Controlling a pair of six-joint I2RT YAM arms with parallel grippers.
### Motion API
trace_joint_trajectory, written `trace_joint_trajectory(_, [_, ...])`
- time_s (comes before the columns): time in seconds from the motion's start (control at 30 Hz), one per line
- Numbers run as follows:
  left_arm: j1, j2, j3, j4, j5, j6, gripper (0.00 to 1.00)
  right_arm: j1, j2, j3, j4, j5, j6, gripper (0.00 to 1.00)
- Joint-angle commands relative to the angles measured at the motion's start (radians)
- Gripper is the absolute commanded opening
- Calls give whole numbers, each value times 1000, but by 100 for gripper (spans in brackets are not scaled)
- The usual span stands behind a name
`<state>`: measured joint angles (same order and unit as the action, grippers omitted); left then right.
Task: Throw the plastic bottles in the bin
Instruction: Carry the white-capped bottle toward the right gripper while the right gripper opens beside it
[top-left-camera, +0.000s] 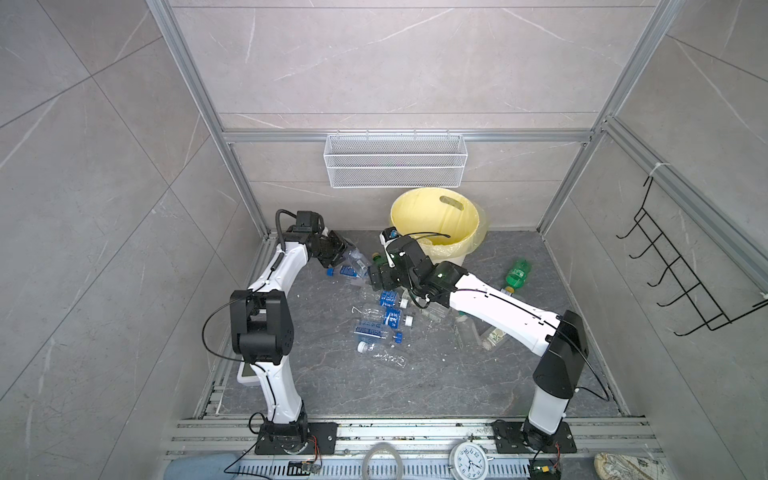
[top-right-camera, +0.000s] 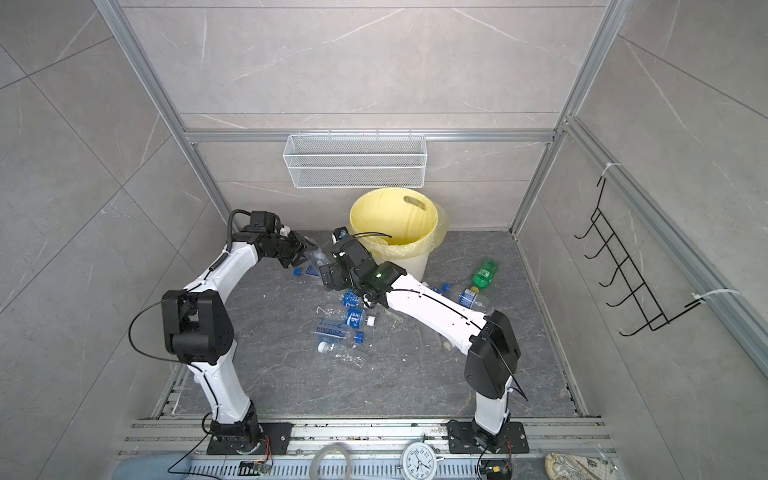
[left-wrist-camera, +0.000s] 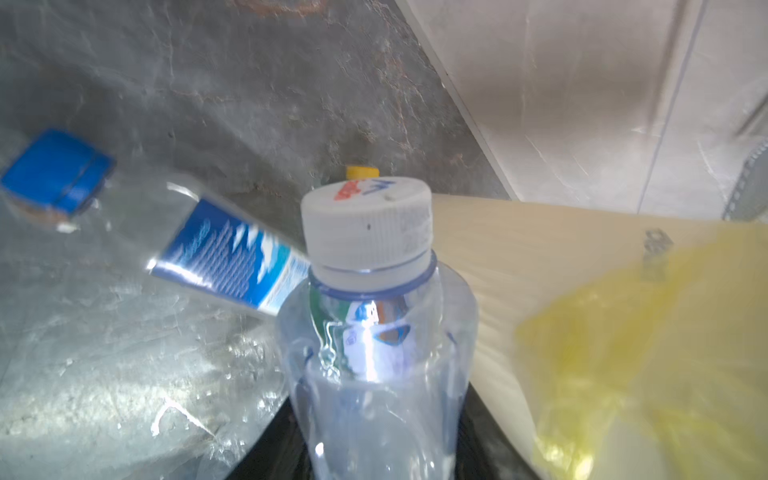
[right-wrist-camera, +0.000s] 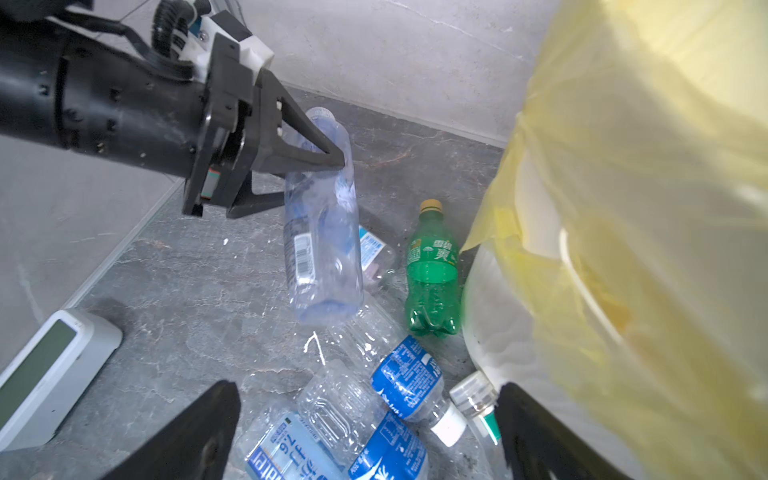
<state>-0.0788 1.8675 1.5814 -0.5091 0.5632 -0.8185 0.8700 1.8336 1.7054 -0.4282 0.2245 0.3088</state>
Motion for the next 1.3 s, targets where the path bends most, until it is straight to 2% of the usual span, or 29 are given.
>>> trace_joint_trajectory(0.0, [-5, -99, -99, 105, 89, -69, 44, -2, -11, -37, 25, -82, 46, 99])
trace_joint_trajectory(0.37, [-43, -246, -355, 251, 135, -131, 44, -31, -28, -72, -22, -161, 102, 99])
trace_joint_trajectory(0.53, [-58, -302, -427, 289, 142, -127, 44, -37, -60, -88, -66, -142, 73, 99])
trace_joint_trajectory(0.8, [-78, -345, -497, 382, 167, -143, 44, -35, -111, -139, -56, -146, 98, 99])
trace_joint_trajectory(1.07, [-82, -410, -518, 382, 152, -130, 44, -35, -129, -169, -24, -126, 136, 99])
trace_joint_trajectory(1.27, [-81, -398, -527, 392, 162, -141, 44, -35, -166, -206, 10, -174, 130, 99])
